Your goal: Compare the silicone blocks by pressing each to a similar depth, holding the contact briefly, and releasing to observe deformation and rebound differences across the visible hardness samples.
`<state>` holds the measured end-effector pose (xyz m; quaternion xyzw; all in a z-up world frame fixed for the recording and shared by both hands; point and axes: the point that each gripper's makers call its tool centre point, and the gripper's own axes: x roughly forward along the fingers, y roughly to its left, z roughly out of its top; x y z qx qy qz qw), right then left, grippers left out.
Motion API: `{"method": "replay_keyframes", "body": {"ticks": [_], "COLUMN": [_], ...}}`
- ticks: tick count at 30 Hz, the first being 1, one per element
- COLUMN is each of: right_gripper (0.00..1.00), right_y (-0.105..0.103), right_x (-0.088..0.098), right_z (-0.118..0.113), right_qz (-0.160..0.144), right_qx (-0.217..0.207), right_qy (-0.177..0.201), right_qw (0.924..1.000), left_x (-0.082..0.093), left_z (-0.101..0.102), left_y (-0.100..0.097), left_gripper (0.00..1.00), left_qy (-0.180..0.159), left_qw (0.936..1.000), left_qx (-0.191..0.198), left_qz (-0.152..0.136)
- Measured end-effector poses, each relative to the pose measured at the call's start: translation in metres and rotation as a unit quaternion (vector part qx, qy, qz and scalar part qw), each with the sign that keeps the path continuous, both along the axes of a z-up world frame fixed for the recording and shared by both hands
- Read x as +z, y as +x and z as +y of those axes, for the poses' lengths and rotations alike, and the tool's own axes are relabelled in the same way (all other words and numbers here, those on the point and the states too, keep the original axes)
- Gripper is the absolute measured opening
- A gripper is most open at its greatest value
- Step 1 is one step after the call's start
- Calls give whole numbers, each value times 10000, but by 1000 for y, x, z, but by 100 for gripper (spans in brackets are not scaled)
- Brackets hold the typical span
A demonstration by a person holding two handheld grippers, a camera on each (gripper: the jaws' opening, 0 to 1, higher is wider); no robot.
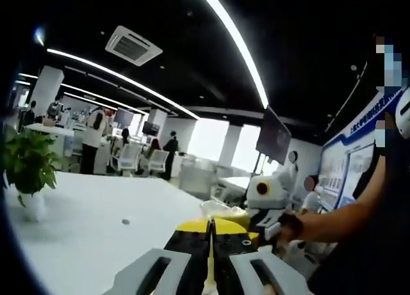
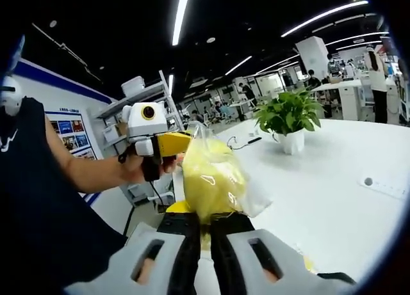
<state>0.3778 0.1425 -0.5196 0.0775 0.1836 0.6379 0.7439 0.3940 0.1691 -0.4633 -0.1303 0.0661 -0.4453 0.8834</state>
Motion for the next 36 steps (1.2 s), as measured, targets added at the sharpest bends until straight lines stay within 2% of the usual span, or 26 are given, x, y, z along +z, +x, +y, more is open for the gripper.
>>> {"method": "replay_keyframes", "body": {"ticks": [3,6,7,16,24,29,32,33,36], "right_gripper": [1,2,2,6,7,10,11,12,32], "right_y": [3,2,3,2,4,0,3,2,9], "right_x": [0,2,3,5,2,4,0,0,9], "right_z": [0,1,1,1,1,1,-1,-2,-4], "right_qz": [-125,-129,-246,-315,-449,-509,-546,-519,-538], "right_qx": [-54,-53,-109,-176,-227,-193,-229,-221,-436], "right_qy": [35,128,135,97,109,250,118,125,370], "right_qw": [9999,9998,9995,9993,9987,9982,9982,9983,9969], "left_x": [0,3,4,6,4,4,8,10,12], "left_z": [0,1,1,1,2,4,8,10,15], "left_y": [0,0,0,-1,-1,-2,0,0,3], "left_gripper": [0,0,0,0,0,0,0,0,0], "left_qy": [71,-63,-66,7,-14,-41,-99,-171,-221], "left_qw": [10000,10000,10000,10000,10000,10000,9999,9999,9997], "left_qx": [-7,-28,-24,-46,-23,-23,23,25,92], "left_qz": [-36,69,47,-71,-41,-17,-26,0,12]}}
